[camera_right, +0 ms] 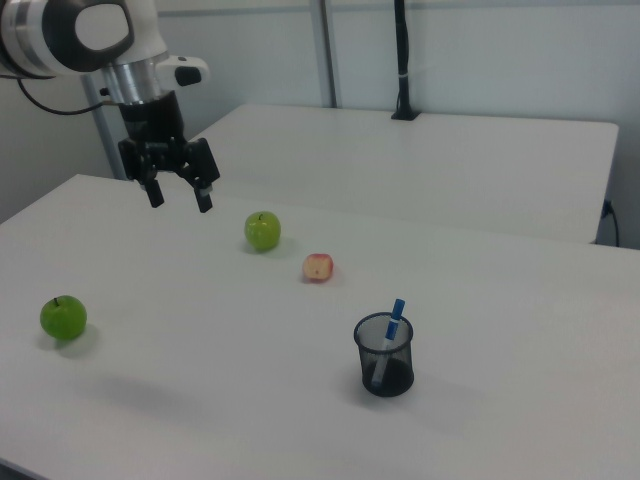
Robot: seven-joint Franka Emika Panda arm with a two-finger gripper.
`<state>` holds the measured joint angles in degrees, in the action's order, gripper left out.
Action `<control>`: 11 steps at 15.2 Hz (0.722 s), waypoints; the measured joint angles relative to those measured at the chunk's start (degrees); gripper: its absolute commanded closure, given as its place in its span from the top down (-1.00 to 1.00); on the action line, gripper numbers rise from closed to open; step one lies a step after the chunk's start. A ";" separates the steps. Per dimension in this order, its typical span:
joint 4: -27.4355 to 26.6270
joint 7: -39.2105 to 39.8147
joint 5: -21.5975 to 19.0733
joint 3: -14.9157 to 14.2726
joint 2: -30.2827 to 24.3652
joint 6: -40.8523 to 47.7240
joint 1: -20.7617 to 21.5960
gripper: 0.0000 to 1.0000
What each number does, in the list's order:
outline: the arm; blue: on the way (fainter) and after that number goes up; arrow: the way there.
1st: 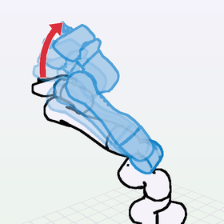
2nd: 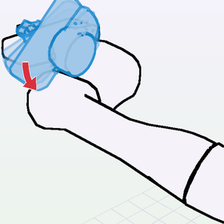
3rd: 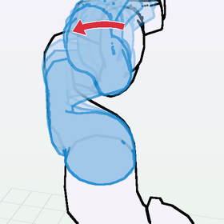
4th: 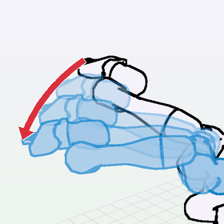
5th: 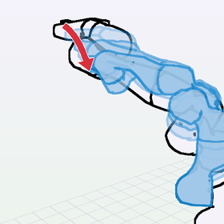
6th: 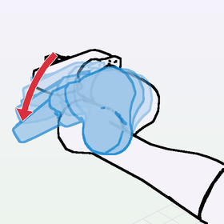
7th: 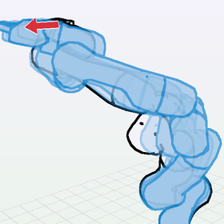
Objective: Take marker pen
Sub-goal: 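Move the open gripper from its start pose toward the black mesh cup, then position the open gripper above the blue marker in the mesh cup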
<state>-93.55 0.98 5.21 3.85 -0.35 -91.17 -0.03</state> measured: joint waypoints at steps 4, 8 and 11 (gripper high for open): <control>1.94 0.00 0.00 -0.29 1.22 -0.04 -5.26 1.00; 5.07 0.20 0.00 -0.63 4.89 -0.31 -11.79 1.00; 5.90 2.55 0.00 -0.79 6.78 -2.05 -16.77 1.00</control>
<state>-87.65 3.54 5.21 3.05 6.44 -93.23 -16.80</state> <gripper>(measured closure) 0.000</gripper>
